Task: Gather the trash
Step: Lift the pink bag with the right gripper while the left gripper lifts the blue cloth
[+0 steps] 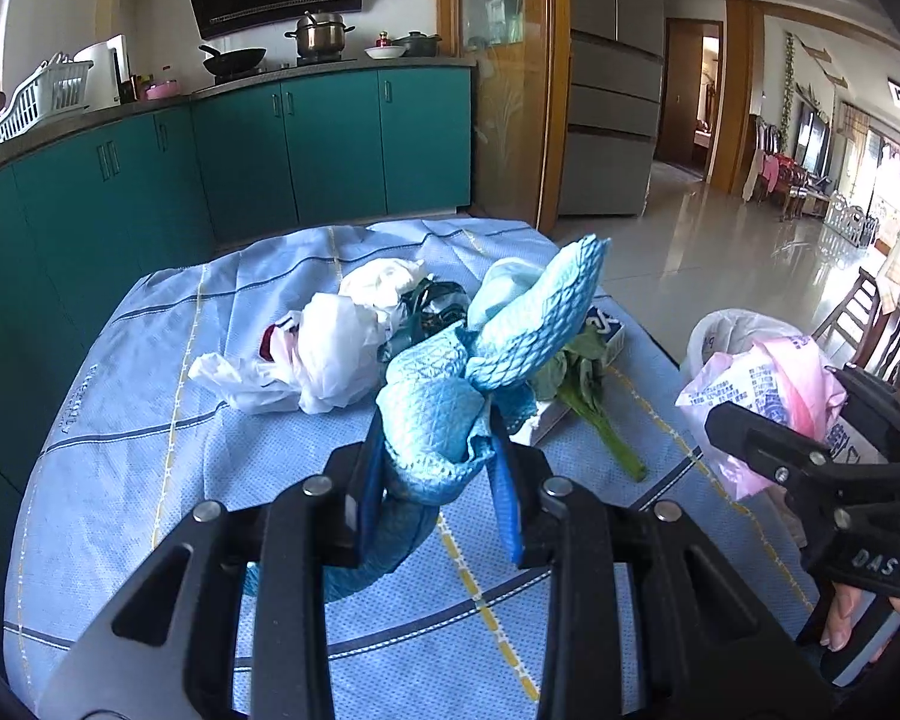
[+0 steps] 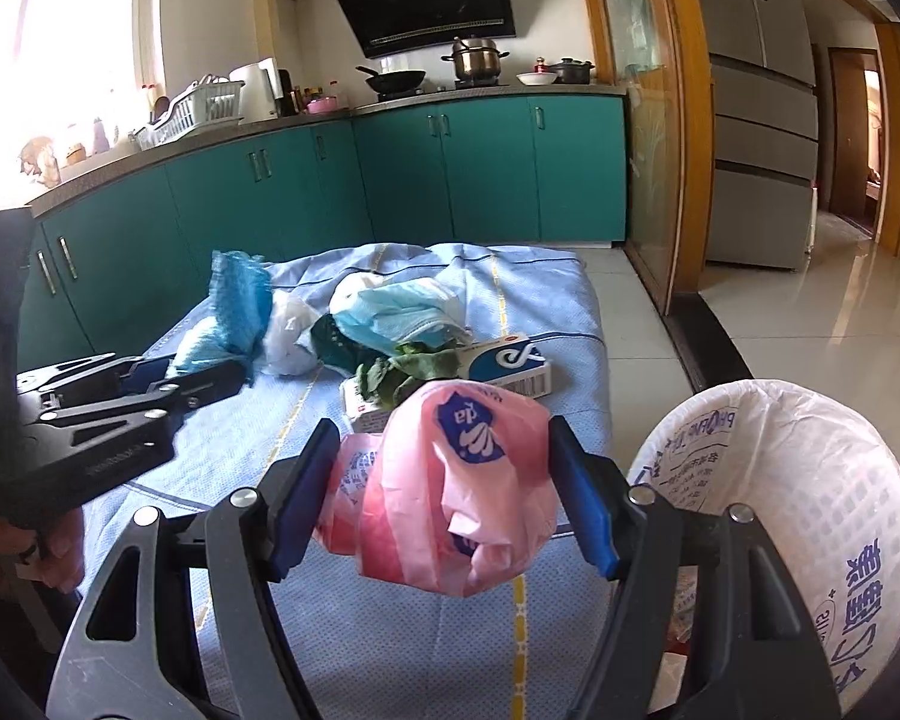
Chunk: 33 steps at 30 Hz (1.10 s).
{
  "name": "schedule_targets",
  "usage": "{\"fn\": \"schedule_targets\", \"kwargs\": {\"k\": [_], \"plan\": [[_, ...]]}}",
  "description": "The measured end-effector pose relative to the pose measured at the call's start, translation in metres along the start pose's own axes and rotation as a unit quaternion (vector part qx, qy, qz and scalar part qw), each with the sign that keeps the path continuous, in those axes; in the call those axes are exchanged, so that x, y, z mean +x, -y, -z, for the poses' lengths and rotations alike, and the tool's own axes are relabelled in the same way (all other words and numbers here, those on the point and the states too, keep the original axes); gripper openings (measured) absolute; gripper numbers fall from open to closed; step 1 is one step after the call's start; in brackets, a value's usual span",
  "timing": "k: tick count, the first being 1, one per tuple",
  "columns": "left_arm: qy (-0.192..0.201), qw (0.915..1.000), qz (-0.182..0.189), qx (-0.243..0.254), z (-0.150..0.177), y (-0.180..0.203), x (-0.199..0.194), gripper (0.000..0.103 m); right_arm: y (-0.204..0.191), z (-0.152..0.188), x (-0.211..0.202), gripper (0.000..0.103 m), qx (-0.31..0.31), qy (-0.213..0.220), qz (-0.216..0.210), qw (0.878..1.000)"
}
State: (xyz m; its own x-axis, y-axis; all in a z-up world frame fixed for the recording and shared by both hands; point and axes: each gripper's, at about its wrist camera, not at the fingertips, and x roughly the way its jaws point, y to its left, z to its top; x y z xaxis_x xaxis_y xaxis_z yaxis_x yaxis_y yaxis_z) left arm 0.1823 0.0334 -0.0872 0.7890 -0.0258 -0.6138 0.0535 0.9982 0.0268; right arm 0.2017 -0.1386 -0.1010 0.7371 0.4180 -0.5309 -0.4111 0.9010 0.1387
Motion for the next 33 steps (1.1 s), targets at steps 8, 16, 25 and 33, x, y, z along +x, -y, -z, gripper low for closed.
{"fn": "schedule_targets", "kwargs": {"k": [8, 16, 25, 33], "plan": [[-0.016, 0.9997, -0.015, -0.009, 0.005, -0.009, 0.008, 0.032, -0.014, 0.001, 0.007, 0.069, -0.016, -0.009, -0.013, 1.000], [-0.018, 0.9996, -0.017, -0.016, 0.005, -0.015, 0.006, 0.032, -0.030, 0.004, 0.019, 0.069, -0.035, -0.024, -0.020, 0.999], [-0.017, 0.9994, -0.019, -0.021, 0.005, -0.019, 0.004, 0.032, -0.037, 0.006, 0.023, 0.069, -0.044, -0.029, -0.021, 0.998], [-0.014, 0.9993, -0.024, -0.025, 0.005, -0.019, 0.003, 0.032, -0.035, 0.005, 0.021, 0.069, -0.042, -0.023, -0.022, 0.999]]}}
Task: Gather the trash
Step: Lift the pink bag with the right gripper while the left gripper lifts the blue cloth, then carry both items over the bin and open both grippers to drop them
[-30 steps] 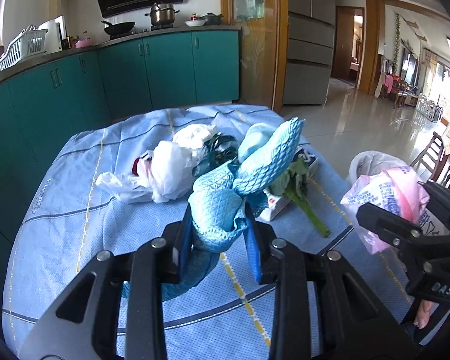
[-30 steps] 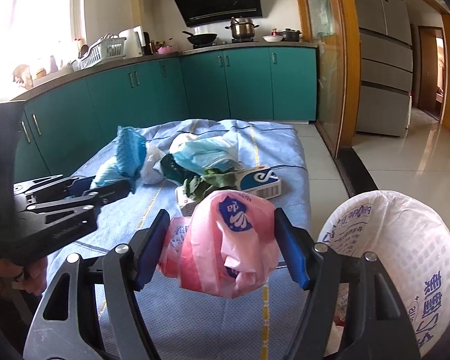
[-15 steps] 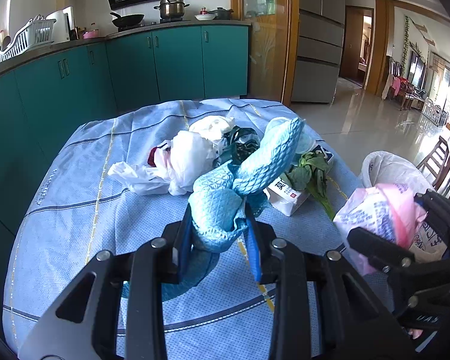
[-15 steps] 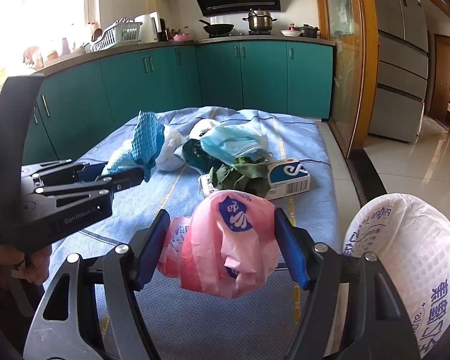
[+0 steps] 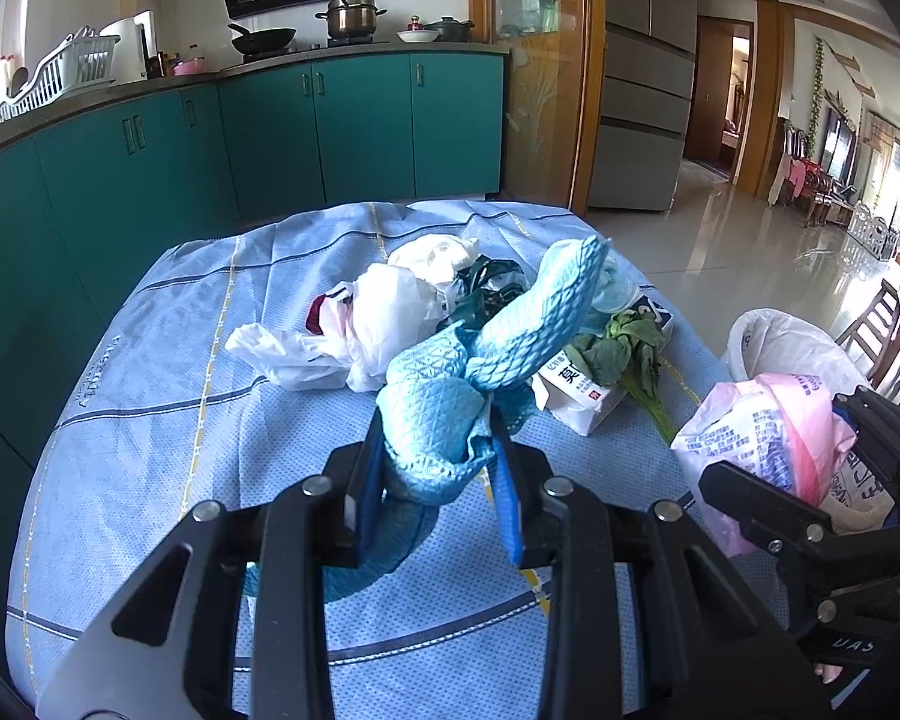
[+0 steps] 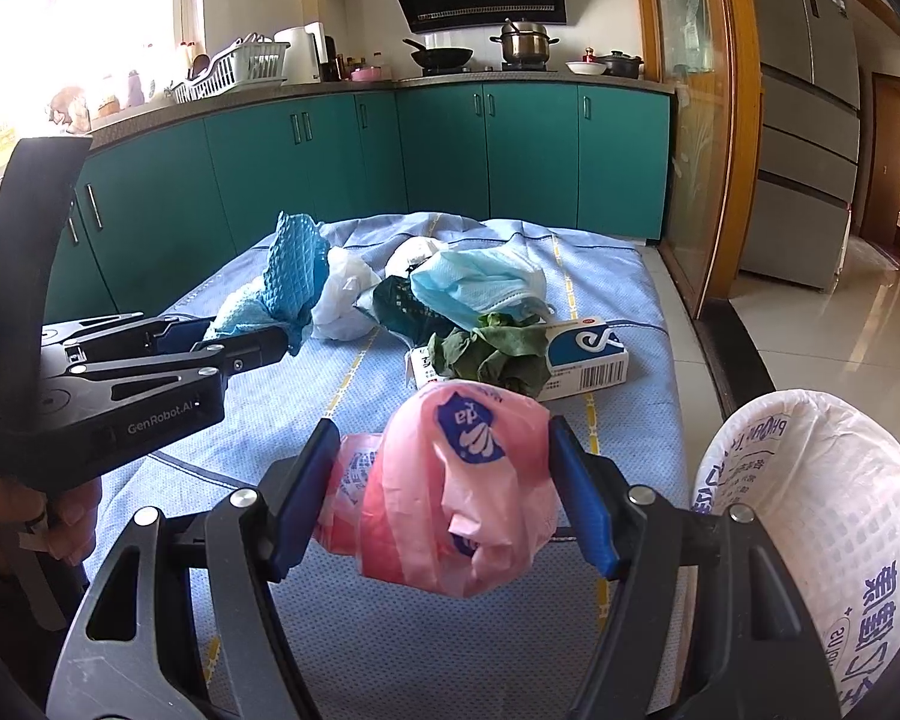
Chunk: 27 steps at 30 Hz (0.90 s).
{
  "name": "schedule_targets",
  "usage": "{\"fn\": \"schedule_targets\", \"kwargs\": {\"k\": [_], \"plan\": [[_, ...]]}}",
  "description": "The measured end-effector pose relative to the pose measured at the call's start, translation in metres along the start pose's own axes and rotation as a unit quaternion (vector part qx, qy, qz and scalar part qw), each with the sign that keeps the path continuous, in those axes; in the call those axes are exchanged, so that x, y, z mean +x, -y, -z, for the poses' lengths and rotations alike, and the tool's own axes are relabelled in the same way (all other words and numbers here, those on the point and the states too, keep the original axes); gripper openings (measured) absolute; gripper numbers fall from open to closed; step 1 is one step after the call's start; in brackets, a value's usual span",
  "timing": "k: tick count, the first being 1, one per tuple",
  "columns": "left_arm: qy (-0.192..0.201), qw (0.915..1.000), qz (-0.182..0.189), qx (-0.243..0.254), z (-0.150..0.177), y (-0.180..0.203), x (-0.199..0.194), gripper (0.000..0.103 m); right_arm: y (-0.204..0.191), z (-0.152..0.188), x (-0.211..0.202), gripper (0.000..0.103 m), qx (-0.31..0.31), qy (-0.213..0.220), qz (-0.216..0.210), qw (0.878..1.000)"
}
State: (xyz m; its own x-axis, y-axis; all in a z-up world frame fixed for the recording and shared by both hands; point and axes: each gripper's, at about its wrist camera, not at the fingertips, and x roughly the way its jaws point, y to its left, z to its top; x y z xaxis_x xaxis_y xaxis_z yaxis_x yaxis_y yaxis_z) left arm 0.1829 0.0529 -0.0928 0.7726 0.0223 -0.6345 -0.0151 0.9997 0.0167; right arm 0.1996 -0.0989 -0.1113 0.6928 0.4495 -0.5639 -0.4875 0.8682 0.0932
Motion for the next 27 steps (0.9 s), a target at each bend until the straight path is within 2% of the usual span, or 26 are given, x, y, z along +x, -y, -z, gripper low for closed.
{"fn": "schedule_targets", "kwargs": {"k": [19, 27], "plan": [[0.002, 1.0000, -0.004, -0.002, 0.000, -0.001, 0.000, 0.032, 0.002, 0.001, -0.007, 0.069, 0.007, 0.012, 0.003, 1.000], [0.008, 0.9998, 0.001, -0.018, -0.006, 0.008, -0.005, 0.032, 0.016, -0.001, -0.021, 0.069, 0.024, 0.034, 0.028, 0.999]]}}
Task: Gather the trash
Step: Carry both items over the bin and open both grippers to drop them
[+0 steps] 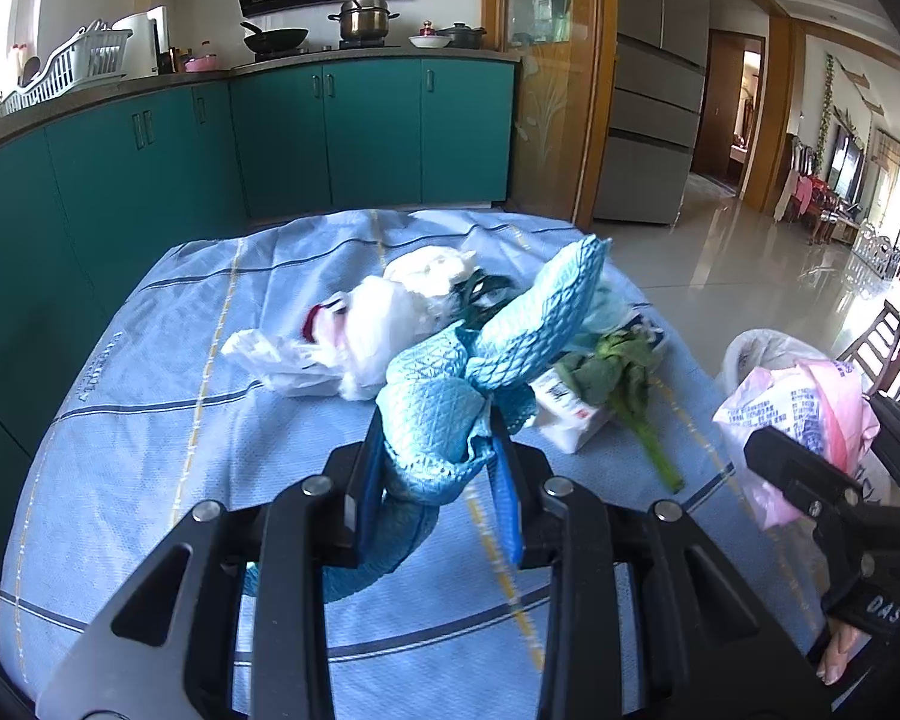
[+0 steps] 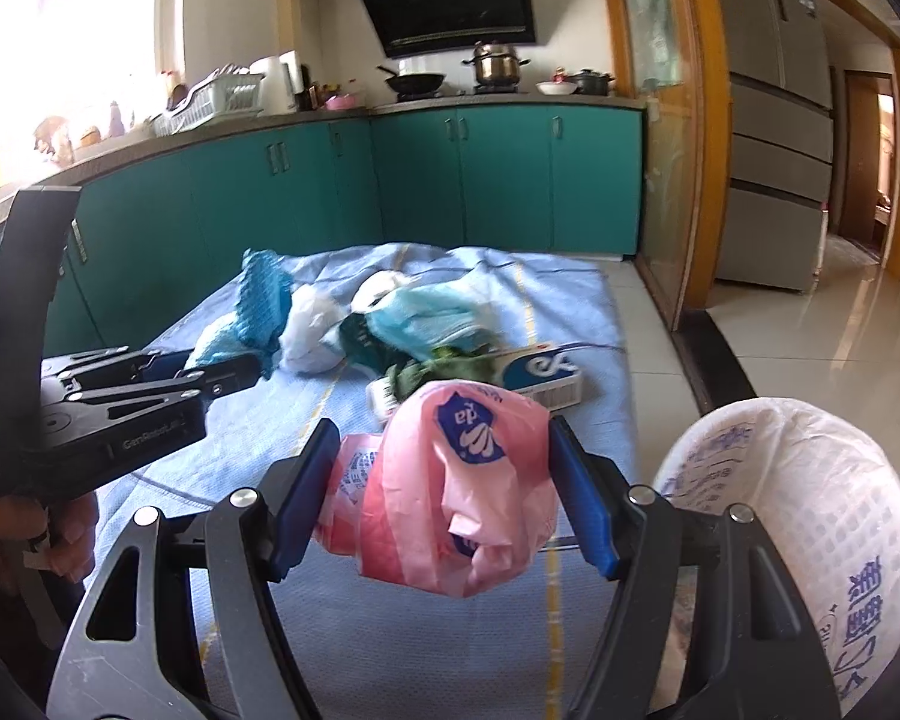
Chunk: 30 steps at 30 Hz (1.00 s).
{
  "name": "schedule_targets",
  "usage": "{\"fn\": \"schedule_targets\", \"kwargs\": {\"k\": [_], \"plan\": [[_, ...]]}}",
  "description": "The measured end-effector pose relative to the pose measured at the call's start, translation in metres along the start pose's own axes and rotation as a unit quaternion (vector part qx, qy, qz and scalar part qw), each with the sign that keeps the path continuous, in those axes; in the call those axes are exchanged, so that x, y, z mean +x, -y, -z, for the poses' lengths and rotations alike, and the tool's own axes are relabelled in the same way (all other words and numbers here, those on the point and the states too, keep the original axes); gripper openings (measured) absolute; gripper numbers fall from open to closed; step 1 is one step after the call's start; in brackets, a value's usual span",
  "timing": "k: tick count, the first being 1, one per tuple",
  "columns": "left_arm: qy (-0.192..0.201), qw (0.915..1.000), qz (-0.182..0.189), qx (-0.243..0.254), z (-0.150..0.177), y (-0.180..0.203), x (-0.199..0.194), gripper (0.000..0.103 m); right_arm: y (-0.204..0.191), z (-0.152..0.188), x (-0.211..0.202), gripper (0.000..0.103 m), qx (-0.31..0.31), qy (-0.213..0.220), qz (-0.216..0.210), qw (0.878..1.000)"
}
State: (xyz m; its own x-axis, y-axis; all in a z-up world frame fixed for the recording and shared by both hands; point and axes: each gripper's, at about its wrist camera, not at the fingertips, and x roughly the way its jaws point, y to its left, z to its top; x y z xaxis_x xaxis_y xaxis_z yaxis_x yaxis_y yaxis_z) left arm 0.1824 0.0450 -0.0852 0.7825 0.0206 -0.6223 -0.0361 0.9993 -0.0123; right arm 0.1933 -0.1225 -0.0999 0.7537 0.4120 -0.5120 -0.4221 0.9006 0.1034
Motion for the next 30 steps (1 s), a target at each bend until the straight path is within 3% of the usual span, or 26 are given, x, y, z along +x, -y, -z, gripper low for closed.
{"fn": "schedule_targets", "kwargs": {"k": [6, 14, 22, 27, 29, 30], "plan": [[0.005, 0.9996, 0.028, -0.003, -0.004, 0.028, -0.005, 0.032, 0.034, -0.001, -0.024, 0.069, 0.031, 0.022, 0.035, 0.999], [-0.013, 0.9972, 0.073, 0.008, 0.001, 0.096, 0.013, 0.032, 0.101, 0.015, -0.064, 0.069, 0.094, 0.034, 0.104, 0.990], [-0.050, 0.9881, 0.134, 0.055, 0.018, 0.183, 0.042, 0.032, 0.172, 0.048, -0.098, 0.069, 0.172, 0.026, 0.167, 0.970], [-0.067, 0.9806, 0.151, 0.105, 0.035, 0.234, 0.056, 0.035, 0.201, 0.061, -0.112, 0.069, 0.215, 0.027, 0.164, 0.962], [-0.055, 0.9779, 0.150, 0.134, 0.035, 0.246, 0.054, 0.043, 0.205, 0.063, -0.114, 0.069, 0.217, 0.026, 0.164, 0.962], [-0.054, 0.9758, 0.161, 0.138, 0.035, 0.249, 0.053, 0.058, 0.206, 0.064, -0.113, 0.069, 0.218, 0.023, 0.163, 0.962]]}}
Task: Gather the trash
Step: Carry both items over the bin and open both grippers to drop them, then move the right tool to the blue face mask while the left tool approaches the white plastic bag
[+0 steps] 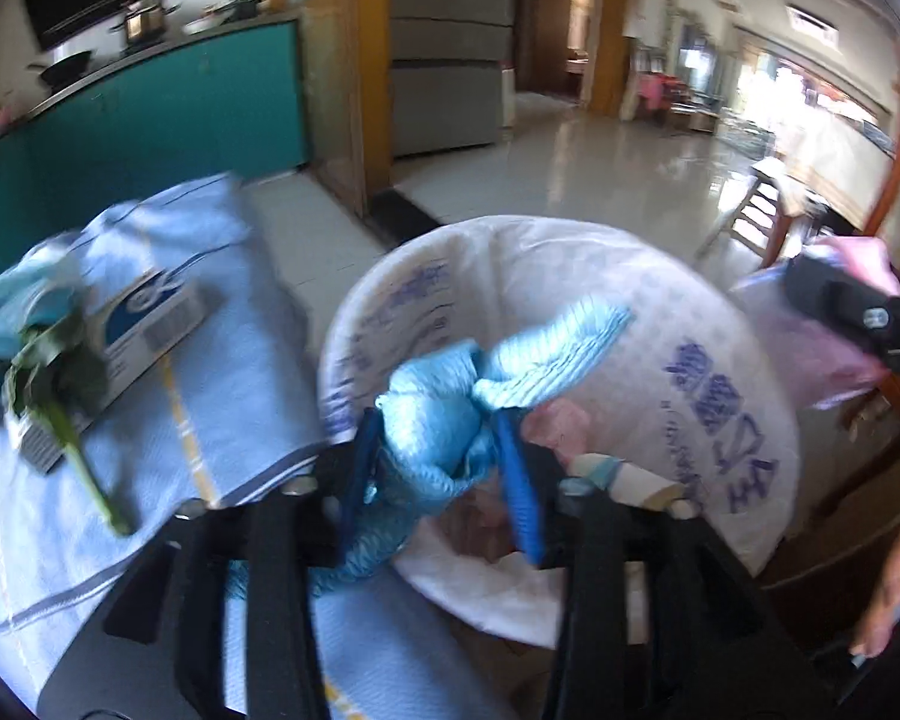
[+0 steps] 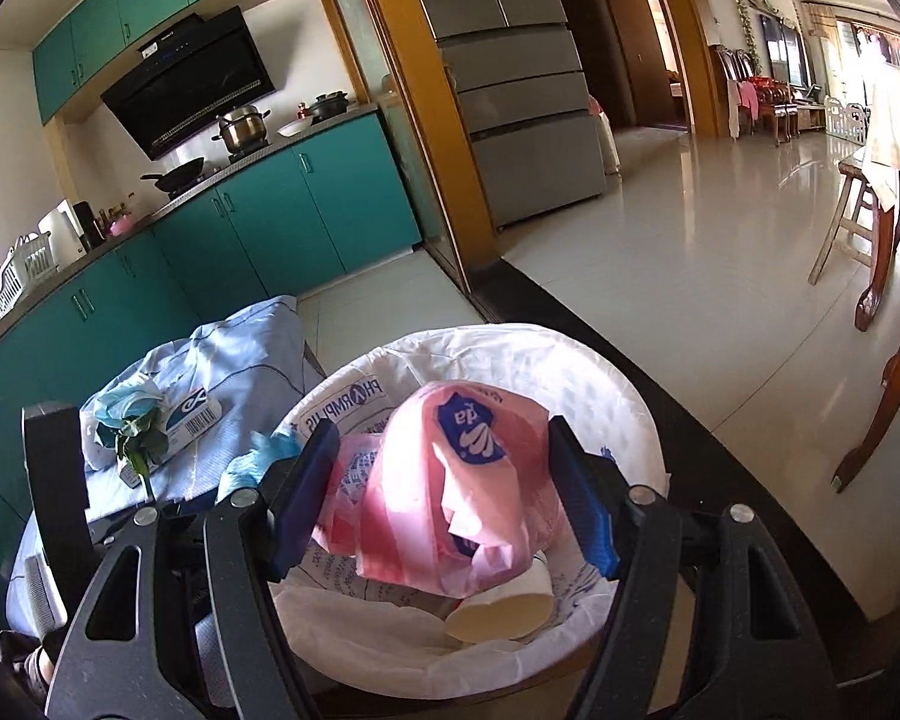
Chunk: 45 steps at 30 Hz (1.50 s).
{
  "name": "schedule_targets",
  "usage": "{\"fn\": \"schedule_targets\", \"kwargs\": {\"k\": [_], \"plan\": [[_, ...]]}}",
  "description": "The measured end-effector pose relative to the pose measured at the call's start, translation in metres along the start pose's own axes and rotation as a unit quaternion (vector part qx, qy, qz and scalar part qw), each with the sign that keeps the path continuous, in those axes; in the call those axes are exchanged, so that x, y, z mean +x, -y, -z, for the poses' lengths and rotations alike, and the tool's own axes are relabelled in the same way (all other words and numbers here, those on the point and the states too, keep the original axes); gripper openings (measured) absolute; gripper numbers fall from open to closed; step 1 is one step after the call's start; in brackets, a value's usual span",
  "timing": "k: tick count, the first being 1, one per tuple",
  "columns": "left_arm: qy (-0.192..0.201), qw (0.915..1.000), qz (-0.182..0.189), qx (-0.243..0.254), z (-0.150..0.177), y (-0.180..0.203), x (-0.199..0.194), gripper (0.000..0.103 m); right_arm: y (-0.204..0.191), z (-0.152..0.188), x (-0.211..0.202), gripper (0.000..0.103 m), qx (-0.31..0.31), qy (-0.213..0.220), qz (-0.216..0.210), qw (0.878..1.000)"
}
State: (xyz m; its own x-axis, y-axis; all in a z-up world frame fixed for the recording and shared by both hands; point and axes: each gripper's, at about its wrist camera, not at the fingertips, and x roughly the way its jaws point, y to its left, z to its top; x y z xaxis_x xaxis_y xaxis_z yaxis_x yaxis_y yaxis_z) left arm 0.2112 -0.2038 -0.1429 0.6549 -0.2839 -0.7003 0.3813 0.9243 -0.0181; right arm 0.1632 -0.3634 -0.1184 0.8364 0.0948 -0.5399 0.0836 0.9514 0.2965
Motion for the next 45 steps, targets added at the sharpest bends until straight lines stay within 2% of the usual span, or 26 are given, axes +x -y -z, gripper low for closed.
{"fn": "schedule_targets", "kwargs": {"k": [1, 2, 8, 11, 15, 21, 27, 29, 31, 34, 38, 41, 43, 45], "plan": [[0.002, 1.0000, -0.001, 0.001, 0.000, 0.000, -0.001, 0.068, 0.001, 0.001, 0.003, 0.069, 0.002, -0.007, -0.001, 1.000], [0.006, 1.0000, -0.002, -0.002, 0.000, -0.001, -0.003, 0.069, 0.002, 0.000, 0.006, 0.069, 0.002, -0.013, -0.002, 1.000], [0.005, 0.9969, 0.020, -0.075, -0.001, -0.026, -0.009, 0.071, -0.012, 0.003, 0.010, 0.072, -0.018, -0.025, -0.005, 1.000], [0.021, 0.9956, 0.010, -0.091, -0.002, -0.037, -0.019, 0.072, -0.019, 0.005, 0.012, 0.080, -0.033, -0.024, 0.006, 0.999], [0.041, 0.9933, -0.008, -0.107, -0.005, -0.051, -0.035, 0.073, -0.024, 0.004, 0.015, 0.084, -0.033, -0.023, 0.007, 0.999], [0.055, 0.9856, -0.070, -0.144, -0.007, -0.090, -0.060, 0.076, -0.044, 0.001, 0.023, 0.085, -0.041, -0.028, -0.011, 0.999], [0.034, 0.9643, -0.140, -0.222, 0.001, -0.163, -0.084, 0.076, -0.090, 0.001, 0.035, 0.085, -0.074, -0.038, -0.051, 0.995], [0.040, 0.9583, -0.167, -0.228, 0.001, -0.186, -0.095, 0.076, -0.111, 0.001, 0.040, 0.085, -0.088, -0.043, -0.069, 0.993], [0.051, 0.9506, -0.206, -0.226, -0.007, -0.212, -0.107, 0.076, -0.132, 0.001, 0.047, 0.085, -0.103, -0.048, -0.089, 0.990], [0.062, 0.9442, -0.239, -0.218, -0.025, -0.252, -0.112, 0.076, -0.161, -0.003, 0.066, 0.085, -0.115, -0.069, -0.120, 0.984], [0.054, 0.9379, -0.265, -0.218, -0.034, -0.297, -0.103, 0.076, -0.206, -0.011, 0.093, 0.085, -0.145, -0.088, -0.172, 0.970], [0.043, 0.9379, -0.253, -0.234, -0.022, -0.321, -0.095, 0.076, -0.242, -0.013, 0.113, 0.085, -0.177, -0.109, -0.218, 0.954], [0.017, 0.9351, -0.231, -0.268, -0.014, -0.337, -0.086, 0.076, -0.267, -0.012, 0.131, 0.085, -0.206, -0.112, -0.212, 0.949], [0.012, 0.9336, -0.217, -0.285, -0.009, -0.344, -0.086, 0.076, -0.283, -0.009, 0.143, 0.085, -0.226, -0.117, -0.213, 0.943]]}}
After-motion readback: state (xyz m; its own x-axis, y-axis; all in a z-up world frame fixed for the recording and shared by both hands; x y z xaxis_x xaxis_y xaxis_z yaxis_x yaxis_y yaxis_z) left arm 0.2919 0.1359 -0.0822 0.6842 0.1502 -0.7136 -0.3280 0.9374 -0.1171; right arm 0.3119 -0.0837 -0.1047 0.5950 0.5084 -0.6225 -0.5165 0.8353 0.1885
